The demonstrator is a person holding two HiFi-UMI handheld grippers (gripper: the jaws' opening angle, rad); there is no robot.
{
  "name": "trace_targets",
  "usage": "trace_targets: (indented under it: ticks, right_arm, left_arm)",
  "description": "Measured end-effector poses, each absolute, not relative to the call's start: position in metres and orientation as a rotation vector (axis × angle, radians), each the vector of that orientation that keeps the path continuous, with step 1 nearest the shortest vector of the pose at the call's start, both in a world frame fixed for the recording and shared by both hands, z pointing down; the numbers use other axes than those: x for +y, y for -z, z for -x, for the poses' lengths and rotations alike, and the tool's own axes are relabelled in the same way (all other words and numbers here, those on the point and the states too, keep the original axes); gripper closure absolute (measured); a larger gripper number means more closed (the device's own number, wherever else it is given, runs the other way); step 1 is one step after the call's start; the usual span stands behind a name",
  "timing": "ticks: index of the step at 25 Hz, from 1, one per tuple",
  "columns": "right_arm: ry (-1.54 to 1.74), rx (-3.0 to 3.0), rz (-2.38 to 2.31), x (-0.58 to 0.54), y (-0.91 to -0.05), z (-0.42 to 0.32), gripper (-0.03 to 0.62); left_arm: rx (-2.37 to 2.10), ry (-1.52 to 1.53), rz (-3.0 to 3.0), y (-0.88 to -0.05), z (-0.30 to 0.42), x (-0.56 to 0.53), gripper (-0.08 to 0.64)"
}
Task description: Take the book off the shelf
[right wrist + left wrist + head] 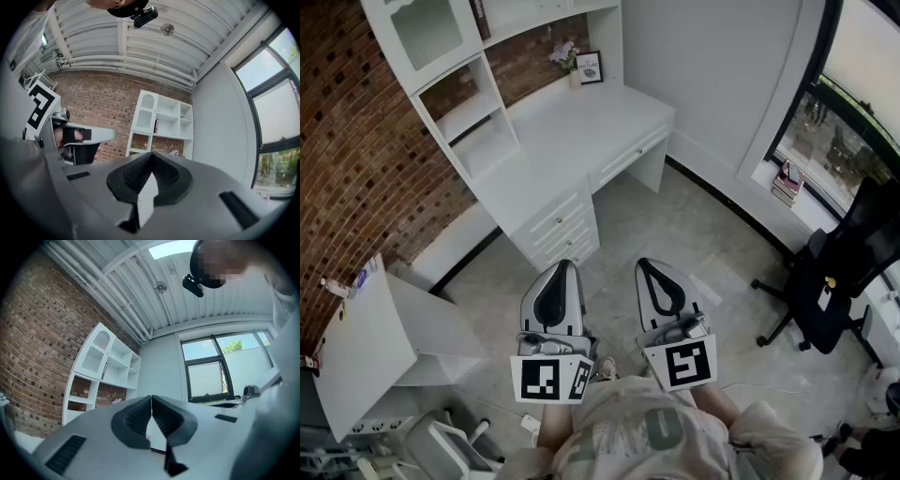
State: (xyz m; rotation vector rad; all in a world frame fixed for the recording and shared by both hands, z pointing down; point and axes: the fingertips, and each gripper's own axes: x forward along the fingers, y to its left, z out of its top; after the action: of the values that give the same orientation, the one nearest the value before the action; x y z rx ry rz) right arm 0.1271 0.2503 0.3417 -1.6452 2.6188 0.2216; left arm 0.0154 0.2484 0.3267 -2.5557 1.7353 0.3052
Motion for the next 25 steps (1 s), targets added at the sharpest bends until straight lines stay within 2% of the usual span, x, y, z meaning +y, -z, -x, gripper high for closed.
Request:
trace_targets:
  ticks: [25]
  right_arm:
    - [0.043, 2.696, 1.642, 0.26, -0.397, -0.224, 0.577]
  left_arm:
    - [1.979, -0.183, 2.47, -0.368, -0.063, 0.269, 0.546]
